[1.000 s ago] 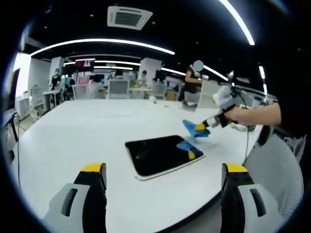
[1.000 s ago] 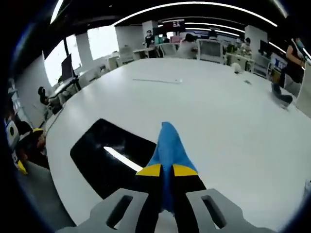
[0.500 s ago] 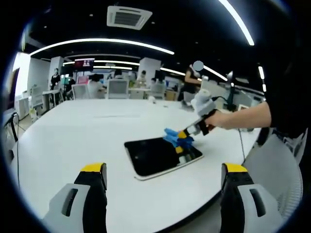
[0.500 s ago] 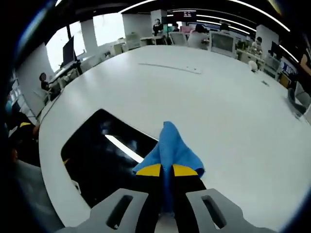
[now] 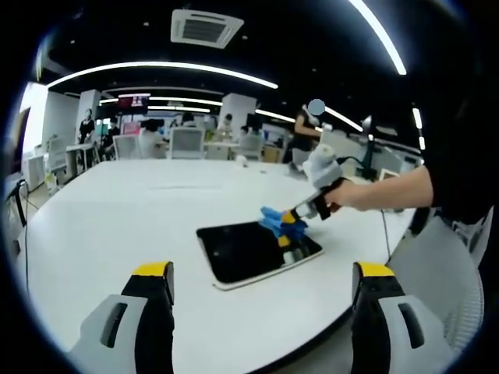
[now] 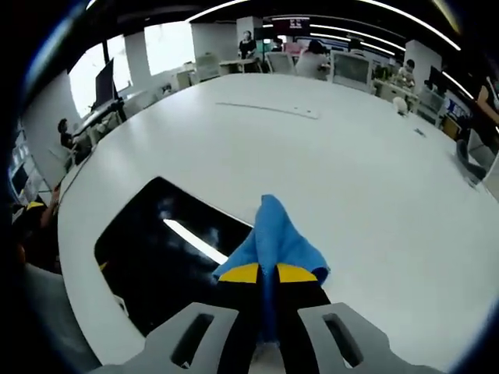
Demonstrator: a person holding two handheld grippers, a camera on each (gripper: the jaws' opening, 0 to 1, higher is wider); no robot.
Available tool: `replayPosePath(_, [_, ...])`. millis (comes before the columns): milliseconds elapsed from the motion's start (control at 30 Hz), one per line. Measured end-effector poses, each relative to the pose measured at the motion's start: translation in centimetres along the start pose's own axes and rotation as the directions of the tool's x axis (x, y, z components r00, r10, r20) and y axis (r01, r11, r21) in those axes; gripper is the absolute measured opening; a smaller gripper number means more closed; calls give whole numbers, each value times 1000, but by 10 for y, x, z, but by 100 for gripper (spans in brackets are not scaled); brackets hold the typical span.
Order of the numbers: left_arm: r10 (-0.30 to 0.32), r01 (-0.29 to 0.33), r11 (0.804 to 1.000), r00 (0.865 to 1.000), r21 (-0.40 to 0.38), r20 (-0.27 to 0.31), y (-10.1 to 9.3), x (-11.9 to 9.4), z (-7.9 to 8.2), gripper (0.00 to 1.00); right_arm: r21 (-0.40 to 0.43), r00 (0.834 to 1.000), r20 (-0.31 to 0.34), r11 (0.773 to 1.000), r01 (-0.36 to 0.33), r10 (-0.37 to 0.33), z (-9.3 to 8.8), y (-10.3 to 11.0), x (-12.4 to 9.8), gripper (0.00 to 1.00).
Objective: Wipe the mirror surface with the cleaning cloth until all visible marks leave the cleaned area.
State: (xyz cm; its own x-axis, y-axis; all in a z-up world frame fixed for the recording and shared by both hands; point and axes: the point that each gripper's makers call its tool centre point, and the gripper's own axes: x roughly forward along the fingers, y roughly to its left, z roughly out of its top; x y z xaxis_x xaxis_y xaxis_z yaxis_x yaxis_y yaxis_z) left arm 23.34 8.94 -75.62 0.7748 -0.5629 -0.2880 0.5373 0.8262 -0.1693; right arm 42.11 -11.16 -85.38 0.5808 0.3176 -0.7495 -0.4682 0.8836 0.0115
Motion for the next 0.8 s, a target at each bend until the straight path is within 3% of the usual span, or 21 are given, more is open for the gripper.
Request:
replayPosePath(233, [-2,2,1000,1000,-13,4,0,0,0,95,18,1000,-5,1000,-11,11,6,6,6,1])
replayPosePath(800, [16,-16,1000,1000,-14,10,4,0,1,95,-27,999,8,999,-31,32,21,47,19,1])
